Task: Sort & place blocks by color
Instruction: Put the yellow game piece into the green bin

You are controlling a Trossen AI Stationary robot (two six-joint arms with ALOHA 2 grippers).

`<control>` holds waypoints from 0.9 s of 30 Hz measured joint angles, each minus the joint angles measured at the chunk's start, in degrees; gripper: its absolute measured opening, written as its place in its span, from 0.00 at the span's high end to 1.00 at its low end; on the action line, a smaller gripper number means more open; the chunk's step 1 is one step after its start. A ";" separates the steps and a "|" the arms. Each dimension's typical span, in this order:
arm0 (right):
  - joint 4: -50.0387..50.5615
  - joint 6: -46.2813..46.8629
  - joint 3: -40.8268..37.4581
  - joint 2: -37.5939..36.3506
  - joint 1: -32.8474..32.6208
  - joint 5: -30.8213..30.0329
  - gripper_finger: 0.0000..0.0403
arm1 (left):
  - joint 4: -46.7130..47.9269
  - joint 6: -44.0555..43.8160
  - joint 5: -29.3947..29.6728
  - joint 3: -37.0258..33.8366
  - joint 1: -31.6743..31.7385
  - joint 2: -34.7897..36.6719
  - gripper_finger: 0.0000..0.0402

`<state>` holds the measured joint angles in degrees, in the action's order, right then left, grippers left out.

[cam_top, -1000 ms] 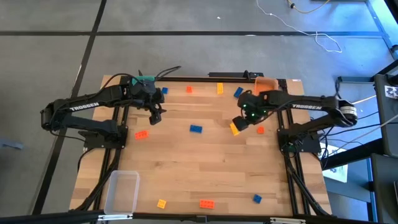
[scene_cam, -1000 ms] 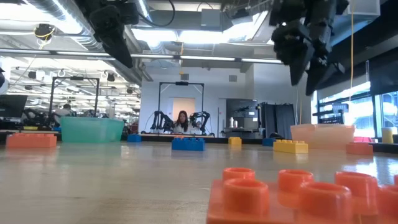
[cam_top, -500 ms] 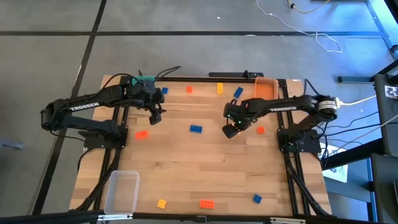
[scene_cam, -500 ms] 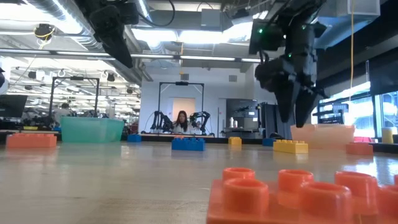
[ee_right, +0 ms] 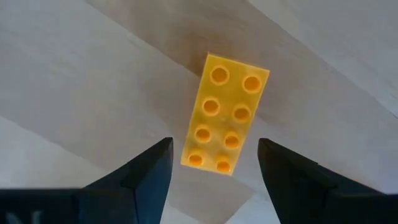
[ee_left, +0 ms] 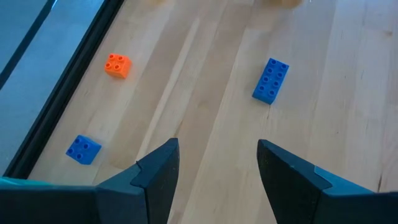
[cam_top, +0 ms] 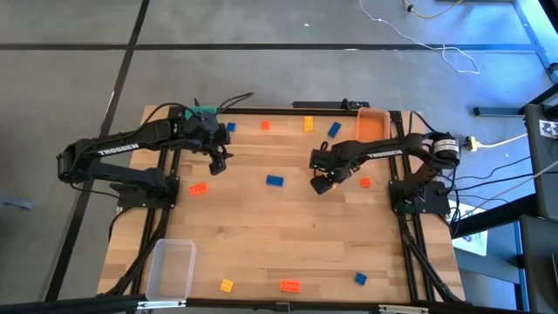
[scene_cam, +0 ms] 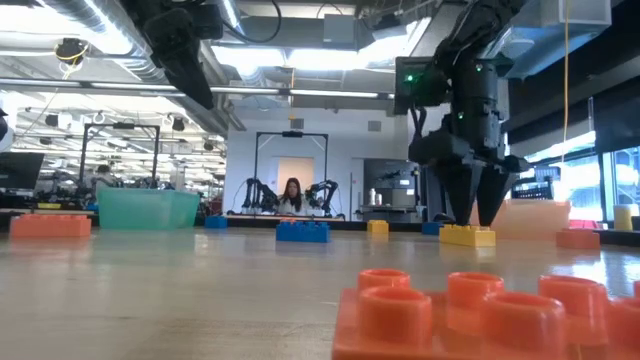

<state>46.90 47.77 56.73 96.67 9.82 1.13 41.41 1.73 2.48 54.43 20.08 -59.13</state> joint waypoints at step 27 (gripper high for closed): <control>-2.33 -0.30 0.40 6.21 0.04 1.57 0.65 | -0.07 -0.01 0.00 0.00 -0.02 0.00 0.49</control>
<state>44.57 47.47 57.13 102.89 9.87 2.70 41.34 1.72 2.48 54.43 20.06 -59.13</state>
